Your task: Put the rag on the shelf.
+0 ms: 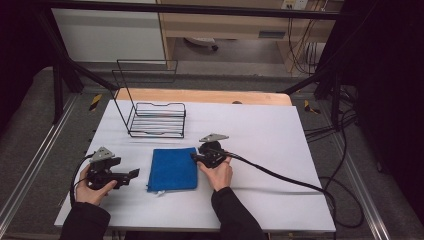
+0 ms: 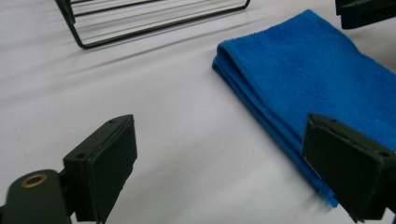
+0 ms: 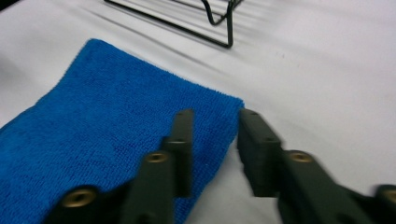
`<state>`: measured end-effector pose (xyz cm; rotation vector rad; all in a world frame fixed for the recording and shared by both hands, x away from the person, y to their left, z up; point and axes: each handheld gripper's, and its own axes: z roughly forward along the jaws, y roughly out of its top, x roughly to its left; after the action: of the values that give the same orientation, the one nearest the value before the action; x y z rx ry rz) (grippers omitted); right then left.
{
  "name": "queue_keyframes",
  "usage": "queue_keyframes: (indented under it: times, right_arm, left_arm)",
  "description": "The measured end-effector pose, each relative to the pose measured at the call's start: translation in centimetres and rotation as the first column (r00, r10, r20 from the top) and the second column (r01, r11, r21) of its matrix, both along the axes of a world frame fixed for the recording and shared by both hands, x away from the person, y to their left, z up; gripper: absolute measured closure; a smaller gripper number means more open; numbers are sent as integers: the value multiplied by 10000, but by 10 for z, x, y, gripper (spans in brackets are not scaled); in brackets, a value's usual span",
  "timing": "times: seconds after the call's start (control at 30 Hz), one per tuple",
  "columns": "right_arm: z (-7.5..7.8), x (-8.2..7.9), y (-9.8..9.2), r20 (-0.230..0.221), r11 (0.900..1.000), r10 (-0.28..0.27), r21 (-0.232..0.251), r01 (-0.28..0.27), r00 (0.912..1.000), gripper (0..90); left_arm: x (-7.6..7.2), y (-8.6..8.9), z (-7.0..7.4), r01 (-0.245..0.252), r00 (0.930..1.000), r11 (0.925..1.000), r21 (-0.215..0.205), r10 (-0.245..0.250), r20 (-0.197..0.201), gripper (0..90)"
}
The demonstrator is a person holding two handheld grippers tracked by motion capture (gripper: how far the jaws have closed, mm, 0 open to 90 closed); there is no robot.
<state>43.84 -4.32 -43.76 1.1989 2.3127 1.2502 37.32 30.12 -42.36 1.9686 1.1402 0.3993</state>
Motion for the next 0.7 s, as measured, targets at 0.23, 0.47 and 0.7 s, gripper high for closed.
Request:
queue_keyframes:
  times: [0.23, 0.47, 0.7]
  right_arm:
    - [6, -2, -25, 276, 9981, 579, 215, -585, 9979, 197]
    - [11, -4, -42, 303, 9962, 838, 218, -845, 9960, 96]
    - [17, -11, -59, 232, 9966, 818, 102, -820, 9964, 73]
  left_arm:
    - [15, -18, 13, -127, 9998, 9992, 366, 121, 170, 172]
    - [44, -35, 14, -489, 9987, 9975, 517, 495, -96, 259]
    - [71, -50, -1, -687, 9945, 9970, 351, 712, -764, 400]
